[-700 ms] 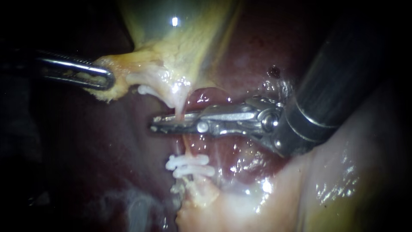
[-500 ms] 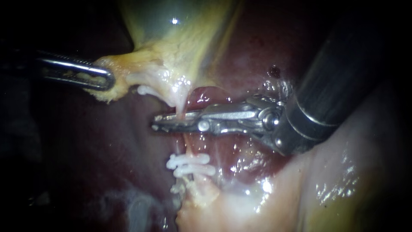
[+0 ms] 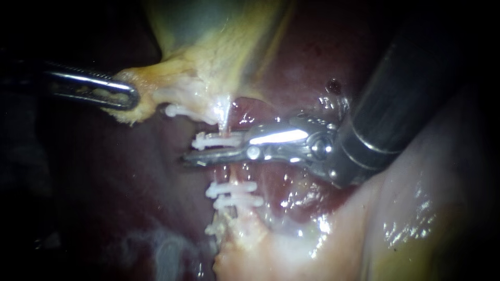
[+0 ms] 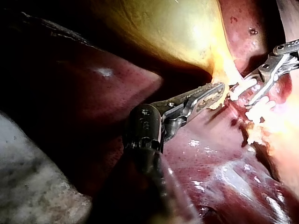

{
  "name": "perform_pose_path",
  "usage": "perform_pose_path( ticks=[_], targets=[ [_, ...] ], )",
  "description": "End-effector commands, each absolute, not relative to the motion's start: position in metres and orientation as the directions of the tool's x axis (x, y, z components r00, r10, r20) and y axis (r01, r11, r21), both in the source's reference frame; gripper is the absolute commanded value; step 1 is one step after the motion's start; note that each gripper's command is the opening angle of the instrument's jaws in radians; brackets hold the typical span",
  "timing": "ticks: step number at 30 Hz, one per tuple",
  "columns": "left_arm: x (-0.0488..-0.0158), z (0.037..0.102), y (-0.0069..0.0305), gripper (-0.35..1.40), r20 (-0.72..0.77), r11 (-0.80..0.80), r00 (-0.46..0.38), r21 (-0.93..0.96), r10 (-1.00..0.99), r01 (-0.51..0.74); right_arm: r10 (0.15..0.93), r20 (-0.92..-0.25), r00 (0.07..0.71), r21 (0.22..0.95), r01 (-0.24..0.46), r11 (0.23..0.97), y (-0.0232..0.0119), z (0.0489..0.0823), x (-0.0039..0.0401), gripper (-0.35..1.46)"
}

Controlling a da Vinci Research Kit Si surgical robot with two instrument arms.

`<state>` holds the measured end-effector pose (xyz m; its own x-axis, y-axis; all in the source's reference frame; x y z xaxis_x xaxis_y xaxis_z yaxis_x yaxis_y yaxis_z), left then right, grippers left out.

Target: Going back third clip right tube

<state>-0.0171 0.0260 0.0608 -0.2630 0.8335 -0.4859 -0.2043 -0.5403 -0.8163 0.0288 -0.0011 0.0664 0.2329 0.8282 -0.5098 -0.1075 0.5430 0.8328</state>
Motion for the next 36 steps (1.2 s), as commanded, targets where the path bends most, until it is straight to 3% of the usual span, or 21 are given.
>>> perform_pose_path(
  ticks=[1,7,18,21,29,36],
  targets=[
    [-0.0171,0.0608,0.0259,-0.35,-0.481,-0.536,-0.262,-0.819,0.836,-0.206,0.802,-0.547,0.241,0.809,-0.097,0.580,-0.0012,0.0669,0.0287,0.50],
    [-0.0171,0.0608,0.0259,-0.35,-0.482,-0.536,-0.262,-0.819,0.836,-0.206,0.692,-0.674,0.258,0.699,-0.081,0.711,-0.0014,0.0692,0.0282,0.50],
    [-0.0171,0.0608,0.0259,-0.35,-0.482,-0.536,-0.262,-0.819,0.836,-0.206,0.639,-0.722,0.266,0.644,-0.079,0.761,-0.0007,0.0702,0.0266,0.50],
    [-0.0171,0.0608,0.0259,-0.35,-0.482,-0.536,-0.262,-0.819,0.836,-0.206,0.607,-0.747,0.272,0.615,-0.062,0.786,-0.0009,0.0699,0.0259,0.50],
    [-0.0170,0.0608,0.0258,-0.35,-0.482,-0.536,-0.262,-0.819,0.836,-0.206,0.426,-0.859,0.285,0.454,0.040,0.890,-0.0022,0.0676,0.0202,0.50],
    [-0.0170,0.0608,0.0258,-0.35,-0.482,-0.536,-0.262,-0.819,0.836,-0.206,0.358,-0.891,0.280,0.397,0.092,0.913,-0.0021,0.0655,0.0151,0.50]
  ],
)
